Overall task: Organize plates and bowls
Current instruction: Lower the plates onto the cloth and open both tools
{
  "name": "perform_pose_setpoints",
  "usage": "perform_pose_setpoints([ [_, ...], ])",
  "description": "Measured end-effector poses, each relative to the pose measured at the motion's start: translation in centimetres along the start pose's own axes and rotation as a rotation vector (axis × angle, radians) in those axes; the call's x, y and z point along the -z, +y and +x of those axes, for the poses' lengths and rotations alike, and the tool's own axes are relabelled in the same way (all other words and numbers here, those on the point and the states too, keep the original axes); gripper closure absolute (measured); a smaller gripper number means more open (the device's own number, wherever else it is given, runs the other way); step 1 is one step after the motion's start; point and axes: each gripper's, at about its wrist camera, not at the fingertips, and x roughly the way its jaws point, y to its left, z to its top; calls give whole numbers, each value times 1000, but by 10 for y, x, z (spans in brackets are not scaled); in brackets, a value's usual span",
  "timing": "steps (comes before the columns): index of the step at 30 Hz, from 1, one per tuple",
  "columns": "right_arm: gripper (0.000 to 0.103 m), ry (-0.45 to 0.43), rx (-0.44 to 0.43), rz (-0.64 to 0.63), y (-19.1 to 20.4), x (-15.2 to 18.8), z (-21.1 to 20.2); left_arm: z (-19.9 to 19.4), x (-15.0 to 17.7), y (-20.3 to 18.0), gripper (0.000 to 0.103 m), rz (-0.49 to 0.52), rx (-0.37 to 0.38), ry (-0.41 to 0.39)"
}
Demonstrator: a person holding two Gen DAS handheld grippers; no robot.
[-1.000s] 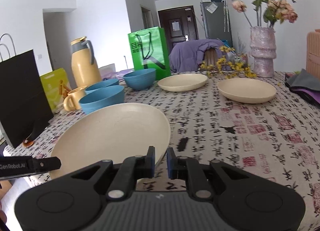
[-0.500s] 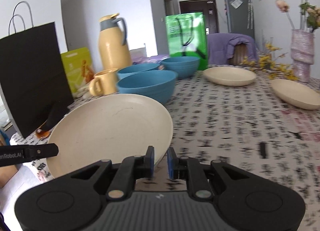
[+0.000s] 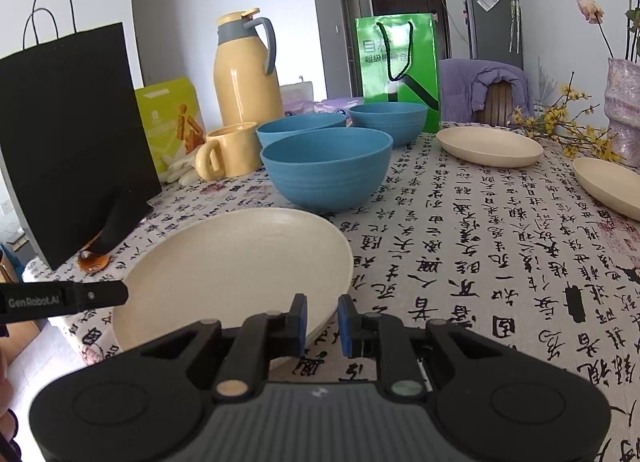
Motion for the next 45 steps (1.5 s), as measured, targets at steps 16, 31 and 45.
perform_pose_setpoints([
  [16, 18, -204, 173, 0, -58, 5, -88, -54, 16, -82, 20, 244, 68, -183],
  [31, 16, -295, 433, 111, -164, 45, -166, -74, 47, -174, 5, 357, 155, -249],
  [45, 16, -333, 369, 51, -141, 71, -194, -105, 76, -163, 5, 314, 108, -289],
])
